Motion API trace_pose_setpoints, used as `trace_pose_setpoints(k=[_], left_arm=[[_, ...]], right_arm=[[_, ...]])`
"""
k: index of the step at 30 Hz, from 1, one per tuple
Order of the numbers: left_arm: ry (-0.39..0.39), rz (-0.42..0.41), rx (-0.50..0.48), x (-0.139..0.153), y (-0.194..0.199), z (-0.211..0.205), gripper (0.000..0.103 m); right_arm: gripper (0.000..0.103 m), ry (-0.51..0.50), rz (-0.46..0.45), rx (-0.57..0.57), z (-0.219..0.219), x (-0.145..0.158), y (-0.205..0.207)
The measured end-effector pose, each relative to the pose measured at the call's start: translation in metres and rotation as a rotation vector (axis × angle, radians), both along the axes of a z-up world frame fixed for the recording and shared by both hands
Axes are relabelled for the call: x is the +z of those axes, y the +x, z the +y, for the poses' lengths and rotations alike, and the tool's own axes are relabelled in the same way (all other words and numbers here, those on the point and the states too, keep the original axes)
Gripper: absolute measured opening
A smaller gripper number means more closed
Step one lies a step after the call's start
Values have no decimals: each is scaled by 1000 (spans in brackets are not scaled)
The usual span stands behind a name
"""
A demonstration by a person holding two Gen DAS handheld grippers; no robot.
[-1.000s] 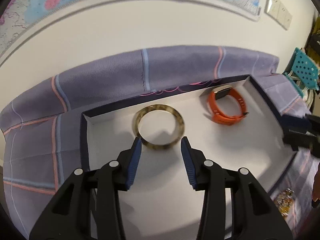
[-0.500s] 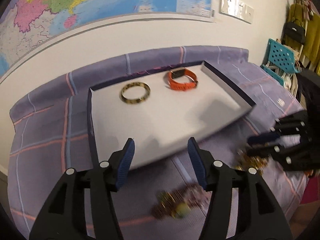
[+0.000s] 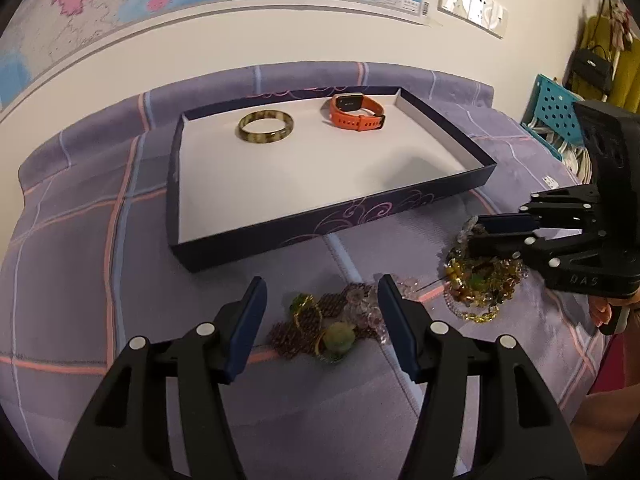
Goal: Organize jewelry
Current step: 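Withdraw both tools from the box and move the right tool over the amber beaded necklace, then grasp and lift the amber beaded necklace with the right tool while the left tool grasps the small gold ring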
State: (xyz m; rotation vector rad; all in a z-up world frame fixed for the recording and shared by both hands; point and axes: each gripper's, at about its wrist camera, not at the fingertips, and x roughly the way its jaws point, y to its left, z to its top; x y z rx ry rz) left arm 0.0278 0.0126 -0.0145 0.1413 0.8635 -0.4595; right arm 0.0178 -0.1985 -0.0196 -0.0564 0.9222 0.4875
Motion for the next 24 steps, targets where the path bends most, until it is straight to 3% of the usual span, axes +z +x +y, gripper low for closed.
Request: trace_pose_setpoints(k=[1, 11, 19, 24], left_arm=[[-4, 2, 5, 0, 0, 2, 57], [-16, -12, 2, 5, -11, 12, 57], [-21, -25, -36, 7, -24, 16, 56], [-16, -22, -68, 4, -33, 13, 54]], right_arm=[[4, 14, -6, 0, -2, 2, -1], [4, 185, -88, -48, -31, 50, -16], [4, 299, -258, -67, -50, 119, -45], [4, 311, -362, -55, -54, 157, -67]])
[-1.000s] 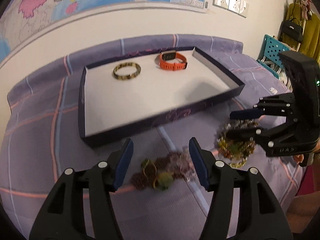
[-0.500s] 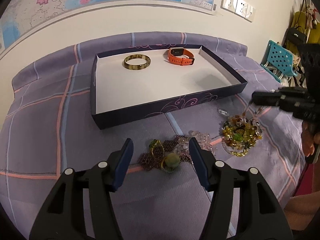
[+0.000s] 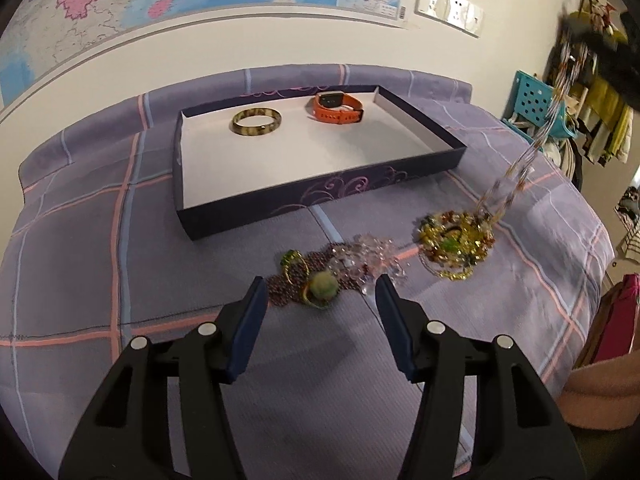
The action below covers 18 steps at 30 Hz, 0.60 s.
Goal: Organize jewelry
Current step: 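Grasp and lift the amber beaded necklace with the right tool while the left tool grasps the small gold ring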
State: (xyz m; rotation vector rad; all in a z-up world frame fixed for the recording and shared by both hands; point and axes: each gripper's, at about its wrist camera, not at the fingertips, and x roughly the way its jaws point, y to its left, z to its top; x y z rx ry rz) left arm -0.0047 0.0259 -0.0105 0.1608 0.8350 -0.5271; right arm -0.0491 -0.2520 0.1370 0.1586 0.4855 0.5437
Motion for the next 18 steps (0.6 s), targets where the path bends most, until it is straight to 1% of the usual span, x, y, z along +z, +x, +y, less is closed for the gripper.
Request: trace_pose_setpoints(k=[4, 7, 10, 11, 14, 15, 17, 18], left_arm=[[0, -1, -15, -1, -4, 0, 52], [-6, 7, -10, -2, -5, 3, 49], [-17, 18, -10, -3, -3, 6, 46], [-12, 16, -8, -3, -2, 6, 42], [6, 2, -16, -3, 1, 1, 39], [11, 1, -21, -4, 2, 0, 38], [30, 8, -23, -7, 6, -5, 34], [40, 14, -22, -9, 8, -7, 33]], right_arm=[[4, -2, -67, -11, -4, 23, -17], [4, 18, -113, -5, -10, 39, -32], [4, 18, -135, 5, -11, 46, -41], [4, 13, -130, 10, -10, 44, -42], [4, 4, -66, 26, -5, 27, -37], [4, 2, -34, 31, -3, 17, -34], [4, -7, 22, 34, 2, -1, -28], [4, -11, 58, 39, 4, -14, -25]])
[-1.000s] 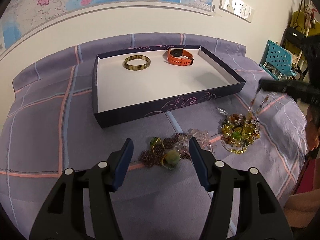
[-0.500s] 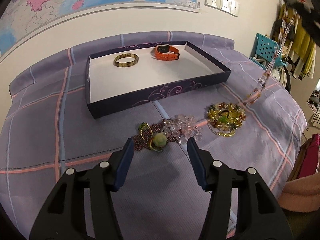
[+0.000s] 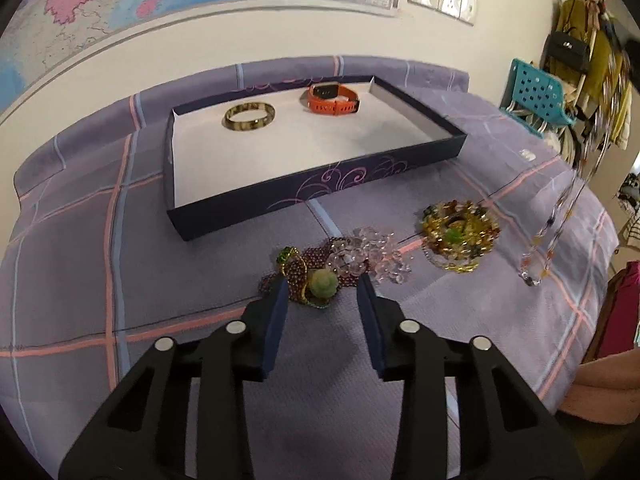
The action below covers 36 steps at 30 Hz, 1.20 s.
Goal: Organize jewelry
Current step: 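Grasp and lift the amber beaded necklace with the right tool while the left tool grasps the small gold ring, then lower the necklace into the box and open the right tool while the left tool releases the ring there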
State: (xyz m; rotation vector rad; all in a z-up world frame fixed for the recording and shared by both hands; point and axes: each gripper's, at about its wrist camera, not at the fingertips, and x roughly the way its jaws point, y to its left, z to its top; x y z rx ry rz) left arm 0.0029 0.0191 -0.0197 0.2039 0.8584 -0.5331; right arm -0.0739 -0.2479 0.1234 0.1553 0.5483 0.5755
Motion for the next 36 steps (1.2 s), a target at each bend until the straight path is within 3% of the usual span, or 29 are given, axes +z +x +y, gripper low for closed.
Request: trace_pose_setpoints(k=[4, 6, 10, 13, 29, 36], left_arm=[[38, 7, 10, -8, 2, -4, 29], [33, 8, 7, -8, 2, -4, 19], [25, 8, 20, -8, 0, -1, 9], [2, 20, 24, -8, -2, 3, 9], [-165, 27, -4, 27, -12, 22, 4], [-173, -3, 2, 43, -9, 26, 4]], right_arm=[[4, 2, 100, 7, 6, -36, 8], [4, 6, 138, 6, 7, -51, 11], [4, 22, 181, 1, 7, -67, 14], [4, 29, 186, -4, 6, -70, 15], [4, 37, 13, -10, 4, -9, 10], [4, 29, -42, -13, 6, 16, 14]])
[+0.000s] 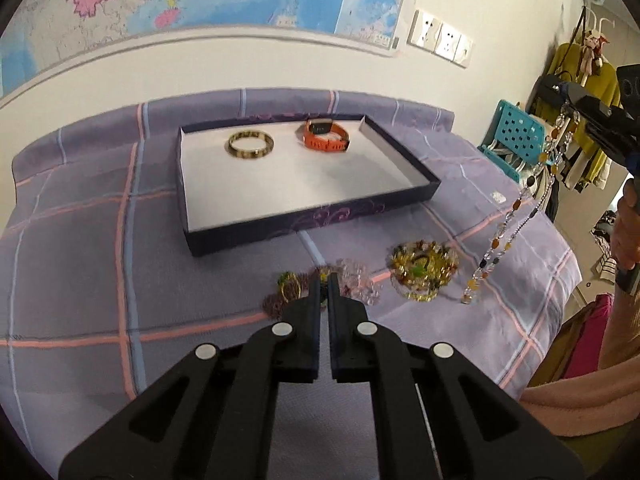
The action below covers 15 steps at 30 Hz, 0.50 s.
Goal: Organize jewelry
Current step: 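Lower the necklace into the box and open the right tool while the left tool releases the ring there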
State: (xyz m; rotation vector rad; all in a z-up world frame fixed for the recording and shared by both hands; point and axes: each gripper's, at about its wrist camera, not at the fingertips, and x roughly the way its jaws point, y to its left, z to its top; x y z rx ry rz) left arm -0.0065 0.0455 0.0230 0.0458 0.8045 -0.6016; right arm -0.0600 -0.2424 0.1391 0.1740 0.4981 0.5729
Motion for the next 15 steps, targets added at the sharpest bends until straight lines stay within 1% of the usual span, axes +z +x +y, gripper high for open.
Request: trace_pose_setpoints(k=[8, 11, 15], left_arm=[[-9, -66, 6, 28, 12, -1, 4], [-9, -93, 12, 36, 18, -2, 4], [-2, -101, 31, 41, 34, -2, 4]], right_arm=[[4, -17, -62, -1, 4, 25, 15], [4, -41, -74, -8, 4, 33, 27], [4, -57, -79, -25, 4, 40, 48]])
